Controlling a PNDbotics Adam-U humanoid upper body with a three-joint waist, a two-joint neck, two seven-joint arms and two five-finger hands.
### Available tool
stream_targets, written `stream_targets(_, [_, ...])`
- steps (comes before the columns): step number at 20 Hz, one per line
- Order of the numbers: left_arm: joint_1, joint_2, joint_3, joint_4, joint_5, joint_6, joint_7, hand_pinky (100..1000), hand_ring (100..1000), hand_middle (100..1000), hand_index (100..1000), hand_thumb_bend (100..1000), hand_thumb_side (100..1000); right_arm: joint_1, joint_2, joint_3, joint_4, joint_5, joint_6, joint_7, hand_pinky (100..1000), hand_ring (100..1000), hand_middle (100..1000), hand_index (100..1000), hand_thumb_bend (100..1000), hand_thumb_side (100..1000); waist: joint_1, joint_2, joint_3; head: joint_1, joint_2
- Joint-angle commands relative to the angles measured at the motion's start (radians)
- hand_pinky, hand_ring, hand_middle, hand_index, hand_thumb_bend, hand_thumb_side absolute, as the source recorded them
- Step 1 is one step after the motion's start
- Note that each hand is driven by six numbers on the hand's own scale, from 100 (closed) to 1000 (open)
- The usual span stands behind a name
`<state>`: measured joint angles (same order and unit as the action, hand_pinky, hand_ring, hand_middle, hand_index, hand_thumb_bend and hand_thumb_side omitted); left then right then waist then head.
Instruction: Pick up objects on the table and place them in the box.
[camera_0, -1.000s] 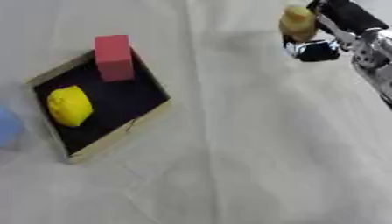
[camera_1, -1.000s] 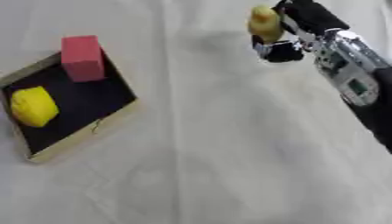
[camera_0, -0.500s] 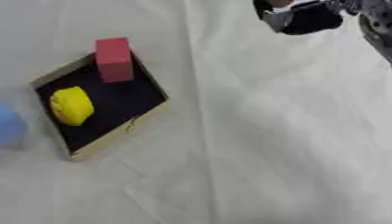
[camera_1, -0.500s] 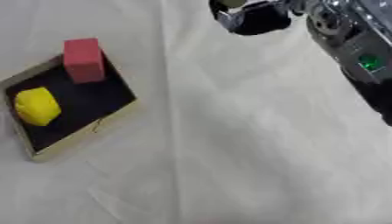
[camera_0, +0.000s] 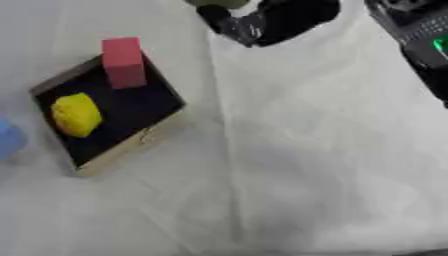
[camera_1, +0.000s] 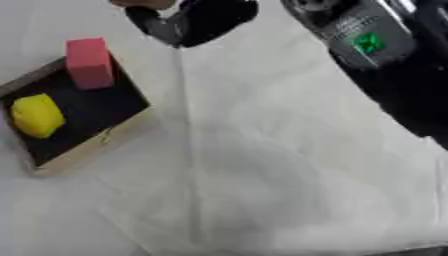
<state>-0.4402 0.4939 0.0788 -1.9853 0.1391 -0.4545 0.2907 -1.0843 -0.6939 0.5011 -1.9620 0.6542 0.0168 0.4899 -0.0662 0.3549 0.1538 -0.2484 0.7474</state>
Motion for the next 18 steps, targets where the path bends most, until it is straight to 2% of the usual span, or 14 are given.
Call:
stream_targets(1, [-0.004,0.031,0.019,-0.015,-0.015,-0.007,0.020,705,685,632,767,100,329,-0.042,0.087,0.035,0.068,0.062,-0.024,0.033,817,674,504,598,188,521,0.011,-0.036,0.003,-0.008,0.006])
stream_targets(4, [-0.007,0.028,0.017,-0.015,-0.019,-0.008,0.024,704,685,631,767,100,333,-0.051,0.173,0.081,0.188,0.150,-0.071,0.026,816,667,512,605,196,558,0.012,-0.034,0.010,-0.015,0.004])
stream_targets(8, [-0.016,0.020,0.009,-0.015,-0.015,-0.006,0.019,703,685,631,767,100,341,-0.035,0.267,0.114,0.351,0.251,-0.127,-0.017,816,655,512,605,174,550,0.011,-0.027,0.018,-0.022,0.002])
stream_targets(9, [-0.017,0.019,0.007,-0.015,-0.013,-0.005,0.017,703,685,631,767,100,341,-0.032,0.284,0.117,0.385,0.271,-0.137,-0.032,816,654,509,605,232,509,0.011,-0.026,0.020,-0.023,0.001])
stream_targets(10, [-0.018,0.018,0.006,-0.015,-0.012,-0.005,0.015,702,685,631,767,100,344,-0.026,0.300,0.117,0.416,0.286,-0.144,-0.047,816,653,509,604,156,532,0.010,-0.024,0.021,-0.023,0.000])
stream_targets(11, [-0.019,0.018,0.005,-0.015,-0.011,-0.005,0.013,702,685,630,767,100,345,-0.021,0.317,0.115,0.443,0.302,-0.147,-0.062,817,652,508,603,147,521,0.010,-0.023,0.022,-0.023,-0.002])
stream_targets(14, [-0.021,0.015,0.003,-0.015,-0.008,-0.003,0.009,701,685,630,767,100,349,-0.007,0.354,0.112,0.497,0.325,-0.150,-0.101,818,653,510,609,123,496,0.010,-0.021,0.024,-0.018,-0.006])
stream_targets(18, [-0.020,0.014,0.002,-0.015,-0.005,-0.002,0.006,700,684,629,767,100,351,0.012,0.367,0.113,0.518,0.322,-0.148,-0.122,818,657,524,628,121,492,0.008,-0.021,0.025,-0.008,-0.011])
